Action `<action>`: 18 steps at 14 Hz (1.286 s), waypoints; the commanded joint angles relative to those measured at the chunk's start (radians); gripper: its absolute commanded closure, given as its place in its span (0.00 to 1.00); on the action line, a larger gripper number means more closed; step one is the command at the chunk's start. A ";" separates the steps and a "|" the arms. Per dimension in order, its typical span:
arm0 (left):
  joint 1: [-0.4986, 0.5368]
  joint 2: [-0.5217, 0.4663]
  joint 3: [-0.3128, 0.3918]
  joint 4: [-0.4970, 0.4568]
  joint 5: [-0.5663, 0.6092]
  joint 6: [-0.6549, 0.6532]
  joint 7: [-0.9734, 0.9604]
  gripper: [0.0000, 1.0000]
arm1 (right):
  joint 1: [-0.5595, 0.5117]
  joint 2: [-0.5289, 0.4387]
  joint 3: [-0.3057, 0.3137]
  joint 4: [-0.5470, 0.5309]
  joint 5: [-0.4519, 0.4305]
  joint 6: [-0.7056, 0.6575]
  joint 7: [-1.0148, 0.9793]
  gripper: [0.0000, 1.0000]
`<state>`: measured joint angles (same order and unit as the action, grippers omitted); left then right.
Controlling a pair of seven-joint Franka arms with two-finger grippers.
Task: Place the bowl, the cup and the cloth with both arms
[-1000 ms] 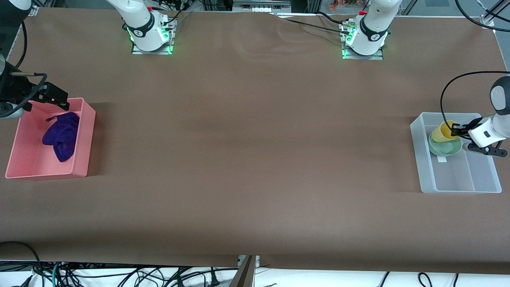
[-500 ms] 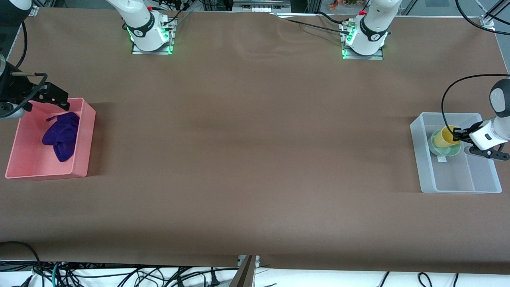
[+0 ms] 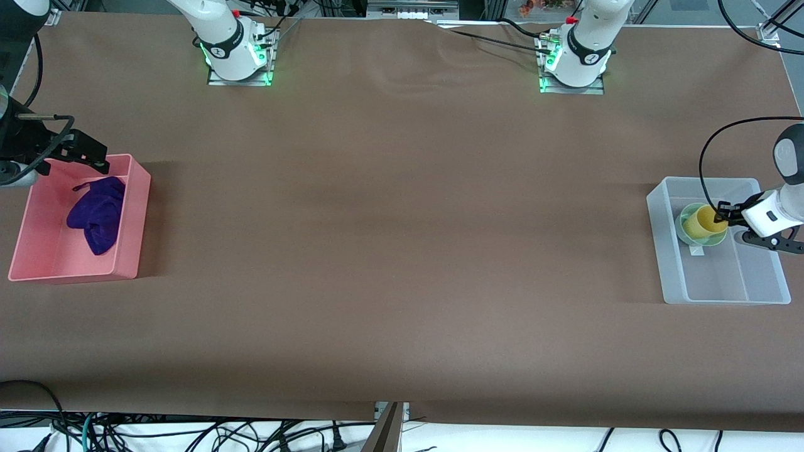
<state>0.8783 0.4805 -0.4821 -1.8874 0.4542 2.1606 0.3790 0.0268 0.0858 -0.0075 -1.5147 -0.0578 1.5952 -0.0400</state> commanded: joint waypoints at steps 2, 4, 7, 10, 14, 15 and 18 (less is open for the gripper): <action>0.002 -0.066 -0.059 0.043 0.014 -0.075 0.011 0.00 | -0.004 0.005 0.003 0.010 -0.004 -0.004 -0.005 0.00; 0.005 -0.106 -0.134 0.089 0.006 -0.202 0.009 0.00 | -0.002 0.005 0.004 0.010 -0.004 -0.004 -0.004 0.00; 0.002 -0.143 -0.265 0.226 -0.058 -0.429 -0.008 0.00 | -0.002 0.005 0.004 0.010 -0.004 -0.004 -0.005 0.00; 0.002 -0.145 -0.375 0.313 -0.066 -0.539 -0.058 0.00 | -0.002 0.005 0.004 0.010 -0.004 -0.004 -0.006 0.00; -0.001 -0.212 -0.438 0.343 -0.162 -0.614 -0.155 0.00 | -0.002 0.005 0.006 0.010 -0.004 -0.003 -0.006 0.00; -0.004 -0.226 -0.434 0.346 -0.170 -0.616 -0.141 0.00 | -0.002 0.005 0.006 0.010 -0.004 -0.004 -0.006 0.00; -0.260 -0.320 -0.203 0.341 -0.253 -0.617 -0.150 0.00 | -0.002 0.005 0.006 0.010 -0.004 -0.003 -0.006 0.00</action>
<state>0.7843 0.2426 -0.8542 -1.5432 0.2696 1.5637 0.2364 0.0276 0.0880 -0.0068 -1.5147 -0.0578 1.5953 -0.0400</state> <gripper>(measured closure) 0.000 0.000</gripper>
